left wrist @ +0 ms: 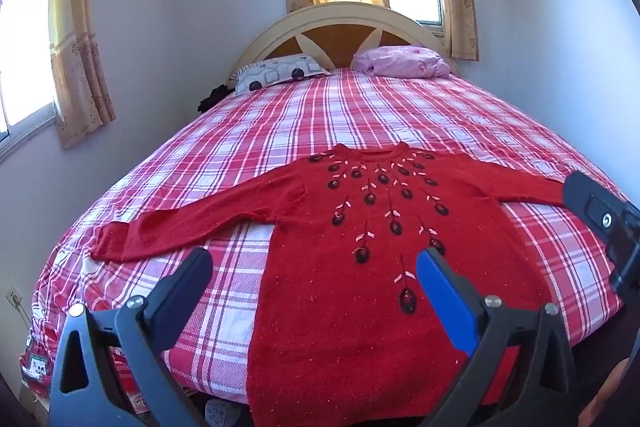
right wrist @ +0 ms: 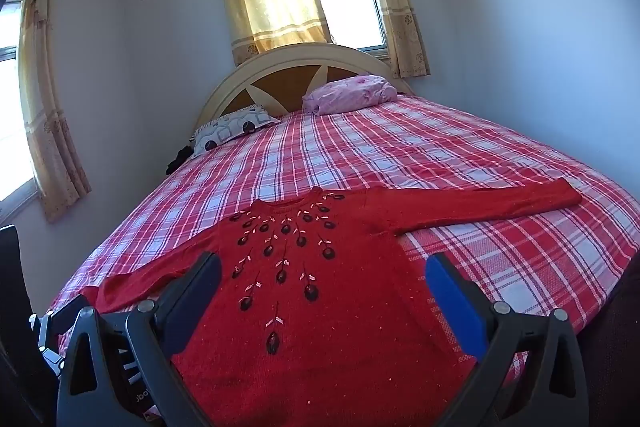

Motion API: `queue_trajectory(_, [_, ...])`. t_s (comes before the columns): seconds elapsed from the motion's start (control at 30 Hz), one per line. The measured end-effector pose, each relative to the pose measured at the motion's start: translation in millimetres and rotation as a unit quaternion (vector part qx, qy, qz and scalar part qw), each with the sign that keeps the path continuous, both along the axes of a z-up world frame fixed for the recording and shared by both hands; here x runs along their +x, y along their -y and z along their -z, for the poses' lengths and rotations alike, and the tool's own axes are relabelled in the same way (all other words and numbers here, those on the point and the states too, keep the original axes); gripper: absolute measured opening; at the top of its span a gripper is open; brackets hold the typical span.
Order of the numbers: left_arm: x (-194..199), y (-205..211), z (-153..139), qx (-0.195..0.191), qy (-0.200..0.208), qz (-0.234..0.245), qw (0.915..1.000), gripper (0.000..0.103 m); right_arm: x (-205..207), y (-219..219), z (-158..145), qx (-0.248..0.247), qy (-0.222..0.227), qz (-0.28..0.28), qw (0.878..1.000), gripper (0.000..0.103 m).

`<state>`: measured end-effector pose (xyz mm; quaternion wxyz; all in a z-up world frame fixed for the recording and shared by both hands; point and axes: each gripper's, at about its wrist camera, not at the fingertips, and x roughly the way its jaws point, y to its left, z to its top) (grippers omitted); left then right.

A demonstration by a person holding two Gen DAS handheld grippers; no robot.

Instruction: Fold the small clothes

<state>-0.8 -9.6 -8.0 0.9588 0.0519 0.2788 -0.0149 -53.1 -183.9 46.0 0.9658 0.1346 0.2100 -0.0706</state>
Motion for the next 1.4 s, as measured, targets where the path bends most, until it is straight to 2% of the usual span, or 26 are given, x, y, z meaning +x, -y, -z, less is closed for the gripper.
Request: queue_trajectory(1.4, [-5.0,5.1,5.3,-0.009,-0.013,0.006,0.9999,0.103,2.6,0.4,5.0,0.008,-0.014,-0.003,1.0,0.102])
